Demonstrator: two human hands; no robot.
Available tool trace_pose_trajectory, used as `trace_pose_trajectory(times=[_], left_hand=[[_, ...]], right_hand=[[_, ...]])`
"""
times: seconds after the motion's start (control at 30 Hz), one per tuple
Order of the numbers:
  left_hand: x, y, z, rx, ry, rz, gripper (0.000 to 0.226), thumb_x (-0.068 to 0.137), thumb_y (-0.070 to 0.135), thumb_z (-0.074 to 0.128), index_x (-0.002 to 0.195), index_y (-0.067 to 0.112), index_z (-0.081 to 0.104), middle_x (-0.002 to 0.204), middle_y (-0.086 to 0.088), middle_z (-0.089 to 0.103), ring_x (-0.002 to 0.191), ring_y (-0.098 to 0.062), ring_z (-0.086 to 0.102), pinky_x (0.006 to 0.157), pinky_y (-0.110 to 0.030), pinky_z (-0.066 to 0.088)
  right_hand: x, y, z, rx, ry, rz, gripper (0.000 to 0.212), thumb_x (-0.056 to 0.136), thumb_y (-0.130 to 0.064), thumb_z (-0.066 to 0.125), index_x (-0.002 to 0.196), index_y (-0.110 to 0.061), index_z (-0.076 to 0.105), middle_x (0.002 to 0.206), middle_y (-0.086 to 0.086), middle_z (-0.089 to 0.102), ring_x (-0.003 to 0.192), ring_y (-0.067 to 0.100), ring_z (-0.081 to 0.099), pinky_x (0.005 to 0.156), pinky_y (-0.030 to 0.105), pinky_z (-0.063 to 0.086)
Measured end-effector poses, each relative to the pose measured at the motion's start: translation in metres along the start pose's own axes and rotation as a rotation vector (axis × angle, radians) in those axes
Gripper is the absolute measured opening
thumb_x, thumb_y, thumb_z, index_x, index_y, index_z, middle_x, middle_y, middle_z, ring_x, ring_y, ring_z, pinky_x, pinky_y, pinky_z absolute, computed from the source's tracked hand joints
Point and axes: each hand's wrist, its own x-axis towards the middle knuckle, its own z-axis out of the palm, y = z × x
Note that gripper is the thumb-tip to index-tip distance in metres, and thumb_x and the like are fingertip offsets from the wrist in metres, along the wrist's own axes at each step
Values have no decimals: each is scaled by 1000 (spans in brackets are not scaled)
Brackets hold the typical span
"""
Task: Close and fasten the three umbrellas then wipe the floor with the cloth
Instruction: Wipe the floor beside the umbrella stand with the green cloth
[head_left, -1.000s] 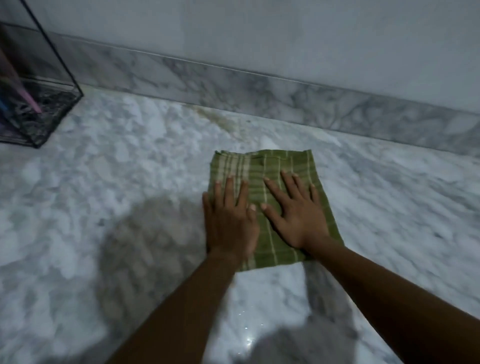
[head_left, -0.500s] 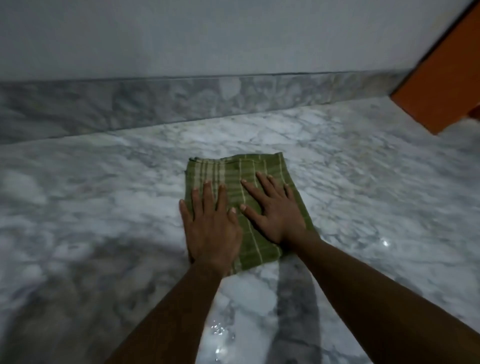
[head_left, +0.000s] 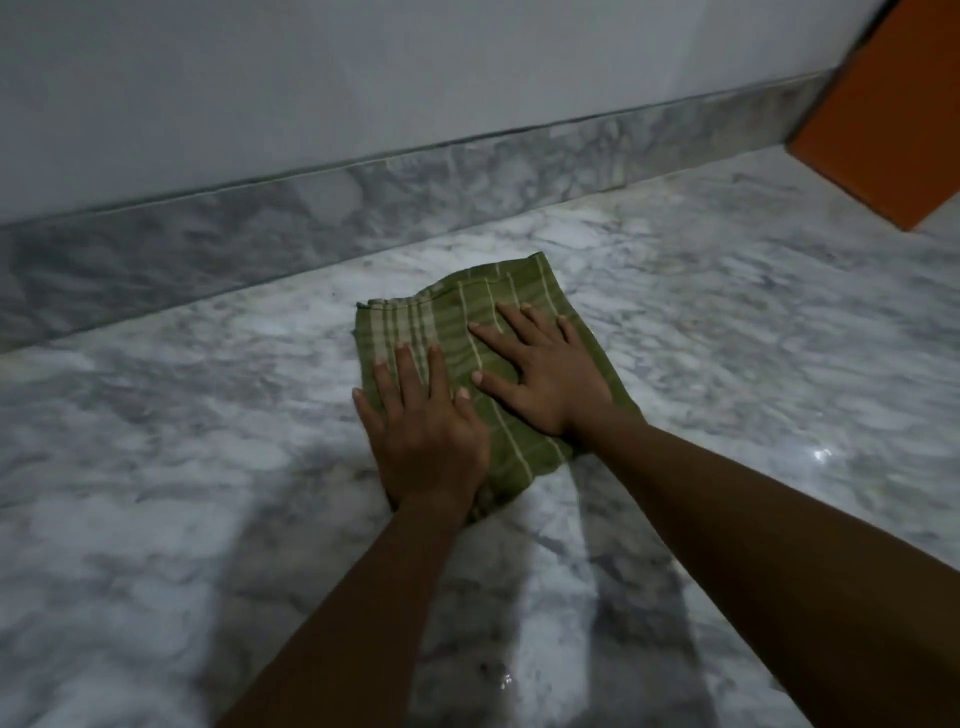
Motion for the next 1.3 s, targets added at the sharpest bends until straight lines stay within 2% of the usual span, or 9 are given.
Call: trace_pose_trajectory(times=[0.2,0.37,0.5,0.63,0.8,1.0,1.13,1.3], left_hand=[[14,82,26,-31,0,26,60,96,39,35,152,22,43,162,-13,34,151,-37,25,121,-58,6],[3,163,48,-68,10,105,56,96,37,38,149,20,48,159,-14,39,149,-39,30,121,-59,7],[1,177,51,-72,-62,198,58,96,39,33,151,24,44,162,-11,34,151,-37,26,121,-61,3],[-16,177,43,-70,-60,281,57,96,39,35,150,24,46,160,-11,37,151,-36,26,122,-60,4],[-55,163,31,-162,-83,310,56,95,36,41,148,22,50,159,-10,40,150,-35,28,122,-60,6],[-109,116,7,-182,-83,320,54,97,35,38,148,21,50,160,-9,38,152,-32,26,124,-58,6],[-144,70,-13,-179,-81,305,53,98,34,42,148,20,50,159,-9,39,151,-32,30,122,-59,12],[-193,-13,-50,-116,-121,264,55,98,38,41,151,21,46,162,-8,36,152,-31,27,123,-59,10]], right_hand=[[-5,79,-17,12,32,85,67,90,-76,26,153,-53,19,168,-8,9,155,17,4,124,52,2],[-39,151,-29,15,63,225,65,92,-73,30,152,-53,21,168,-8,11,155,17,5,124,50,1],[-65,172,-33,23,86,308,68,90,-78,25,153,-53,19,168,-7,10,155,18,6,124,50,2],[-90,169,-31,-13,65,373,71,90,-79,19,155,-50,14,168,-5,7,155,19,4,124,51,2],[-127,144,-25,-70,60,374,67,94,-73,17,156,-48,11,169,-2,5,155,22,4,123,54,5],[-172,90,-13,-106,18,357,66,94,-73,12,156,-49,4,169,-2,2,156,23,0,124,54,4],[-198,43,-6,-117,-17,326,68,93,-73,11,156,-49,2,169,-1,-2,156,23,-3,123,55,3],[-231,-46,8,-140,-104,217,68,95,-71,7,157,-45,-6,168,2,-10,155,27,-10,122,58,-1]])
